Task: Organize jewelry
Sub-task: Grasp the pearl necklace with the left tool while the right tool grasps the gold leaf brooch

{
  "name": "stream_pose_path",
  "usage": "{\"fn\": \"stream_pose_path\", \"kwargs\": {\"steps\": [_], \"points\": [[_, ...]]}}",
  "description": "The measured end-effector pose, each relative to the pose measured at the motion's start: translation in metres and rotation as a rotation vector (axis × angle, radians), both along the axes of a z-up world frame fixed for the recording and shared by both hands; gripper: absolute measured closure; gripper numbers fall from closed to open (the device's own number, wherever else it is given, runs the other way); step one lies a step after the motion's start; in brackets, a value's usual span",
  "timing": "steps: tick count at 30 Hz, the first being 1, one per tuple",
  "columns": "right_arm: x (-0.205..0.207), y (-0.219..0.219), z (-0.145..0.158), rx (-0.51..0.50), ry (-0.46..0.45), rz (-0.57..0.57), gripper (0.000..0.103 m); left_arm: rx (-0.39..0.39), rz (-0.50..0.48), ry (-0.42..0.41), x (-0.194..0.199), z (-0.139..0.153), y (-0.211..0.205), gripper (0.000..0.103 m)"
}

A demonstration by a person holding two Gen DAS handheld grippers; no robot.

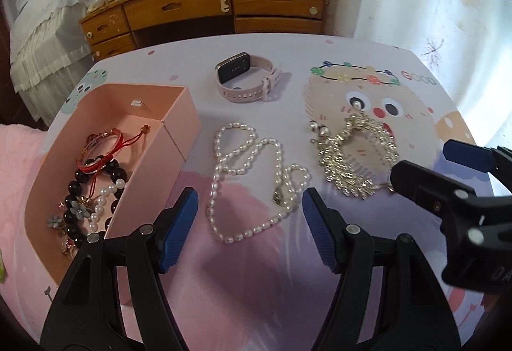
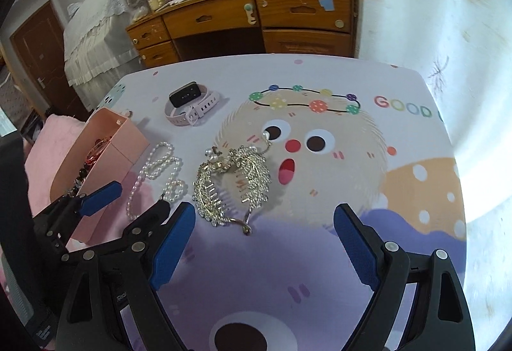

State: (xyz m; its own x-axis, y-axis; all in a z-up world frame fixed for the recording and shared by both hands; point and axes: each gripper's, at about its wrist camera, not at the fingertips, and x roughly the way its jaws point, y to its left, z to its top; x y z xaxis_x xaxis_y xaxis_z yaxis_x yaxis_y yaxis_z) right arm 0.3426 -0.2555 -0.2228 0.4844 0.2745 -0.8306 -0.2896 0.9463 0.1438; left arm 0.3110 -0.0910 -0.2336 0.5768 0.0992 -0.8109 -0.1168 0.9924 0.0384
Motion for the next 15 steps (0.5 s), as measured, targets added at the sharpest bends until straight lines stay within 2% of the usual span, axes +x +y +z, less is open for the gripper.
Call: {"fn": "stream_pose_path", "kwargs": {"steps": [4, 11, 15], "points": [[0.010, 0.006, -0.004, 0.013, -0.010, 0.013, 0.014, -0.064, 0.038, 0.001, 0.013, -0.007, 0.009, 0.037], [0.030, 0.007, -0.013, 0.046, 0.005, 0.017, 0.014, -0.059, 0.019, -0.051, 0.027, -0.010, 0.002, 0.034], [0.039, 0.011, -0.017, 0.027, 0.015, 0.027, 0.015, -0.056, 0.003, -0.057, 0.033, -0.012, 0.000, 0.034]]}}
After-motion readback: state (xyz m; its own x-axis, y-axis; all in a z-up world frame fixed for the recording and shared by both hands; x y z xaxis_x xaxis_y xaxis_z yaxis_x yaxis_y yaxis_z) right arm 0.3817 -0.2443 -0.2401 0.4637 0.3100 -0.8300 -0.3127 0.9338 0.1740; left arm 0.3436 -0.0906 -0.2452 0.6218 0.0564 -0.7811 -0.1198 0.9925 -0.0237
